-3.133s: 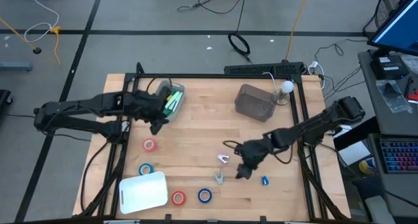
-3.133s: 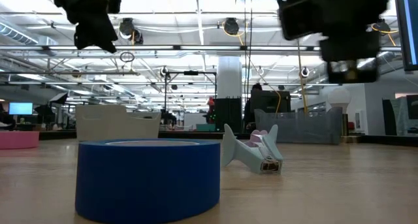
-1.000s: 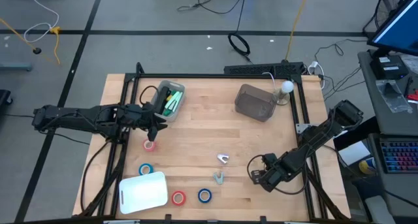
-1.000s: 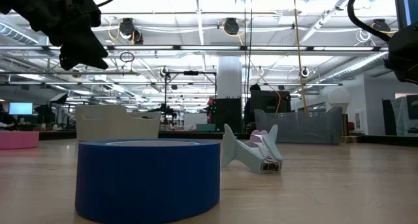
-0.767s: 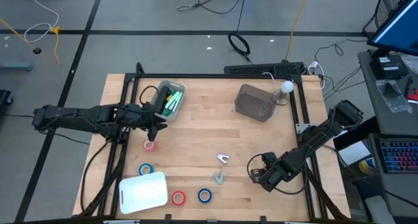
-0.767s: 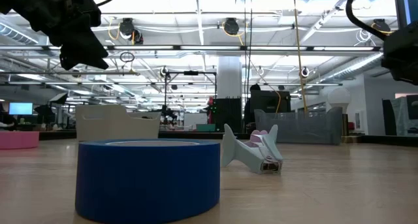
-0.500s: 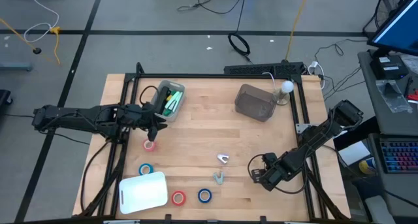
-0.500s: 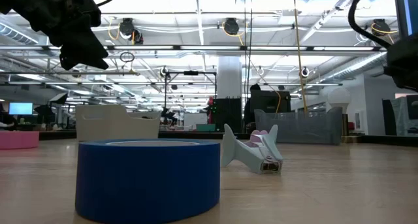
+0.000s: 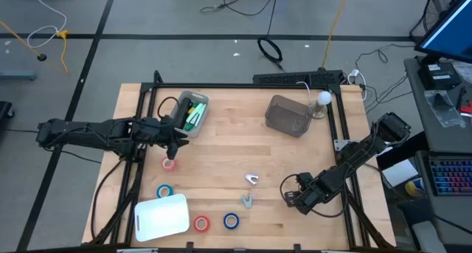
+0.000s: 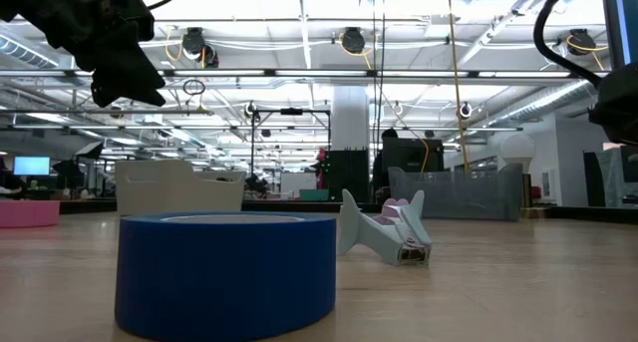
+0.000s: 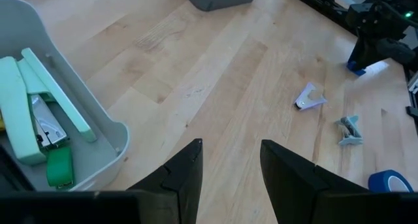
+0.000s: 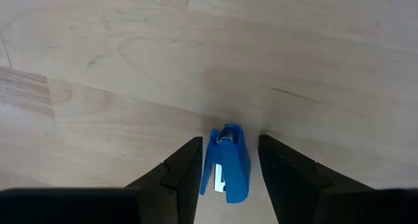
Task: Pick and place Stapler, Stapler remover, tape
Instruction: Put the blue stapler into the gray bin
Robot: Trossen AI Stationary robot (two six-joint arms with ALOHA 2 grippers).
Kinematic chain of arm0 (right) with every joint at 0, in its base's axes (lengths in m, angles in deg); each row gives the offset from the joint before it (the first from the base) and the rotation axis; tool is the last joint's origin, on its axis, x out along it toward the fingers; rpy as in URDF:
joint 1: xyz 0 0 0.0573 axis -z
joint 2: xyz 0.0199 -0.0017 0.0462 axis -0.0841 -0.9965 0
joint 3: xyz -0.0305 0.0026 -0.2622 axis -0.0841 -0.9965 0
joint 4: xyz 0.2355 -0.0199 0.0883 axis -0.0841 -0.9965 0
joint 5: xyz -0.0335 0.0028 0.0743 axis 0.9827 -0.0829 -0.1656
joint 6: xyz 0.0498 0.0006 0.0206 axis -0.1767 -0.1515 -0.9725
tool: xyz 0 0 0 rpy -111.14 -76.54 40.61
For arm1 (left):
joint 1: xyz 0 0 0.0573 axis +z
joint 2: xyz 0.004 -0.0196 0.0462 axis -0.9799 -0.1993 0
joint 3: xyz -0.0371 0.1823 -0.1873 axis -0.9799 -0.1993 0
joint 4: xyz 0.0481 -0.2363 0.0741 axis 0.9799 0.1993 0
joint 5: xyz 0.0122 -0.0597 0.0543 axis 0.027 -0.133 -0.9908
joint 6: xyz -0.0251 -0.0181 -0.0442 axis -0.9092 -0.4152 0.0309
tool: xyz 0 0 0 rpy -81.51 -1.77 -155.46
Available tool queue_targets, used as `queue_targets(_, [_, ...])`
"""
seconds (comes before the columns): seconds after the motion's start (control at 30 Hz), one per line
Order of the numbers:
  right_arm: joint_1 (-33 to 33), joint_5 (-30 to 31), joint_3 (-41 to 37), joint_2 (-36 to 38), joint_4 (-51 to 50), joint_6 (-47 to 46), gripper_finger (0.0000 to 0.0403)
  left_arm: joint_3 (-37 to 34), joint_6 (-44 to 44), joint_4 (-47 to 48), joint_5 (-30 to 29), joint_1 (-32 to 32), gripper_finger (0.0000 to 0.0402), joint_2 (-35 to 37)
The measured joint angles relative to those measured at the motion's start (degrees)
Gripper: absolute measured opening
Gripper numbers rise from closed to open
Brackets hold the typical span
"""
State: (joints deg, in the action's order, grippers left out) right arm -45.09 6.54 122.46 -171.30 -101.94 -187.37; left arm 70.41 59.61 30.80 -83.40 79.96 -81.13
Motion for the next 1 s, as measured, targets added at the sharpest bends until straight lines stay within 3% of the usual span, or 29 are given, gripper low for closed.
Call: queue_targets(1.0, [0.0, -0.1, -0.1, -0.1, 0.7, 4.8, 0.0146, 0.0, -0.1, 0.0, 0.0, 0.0, 0.0152, 0.0])
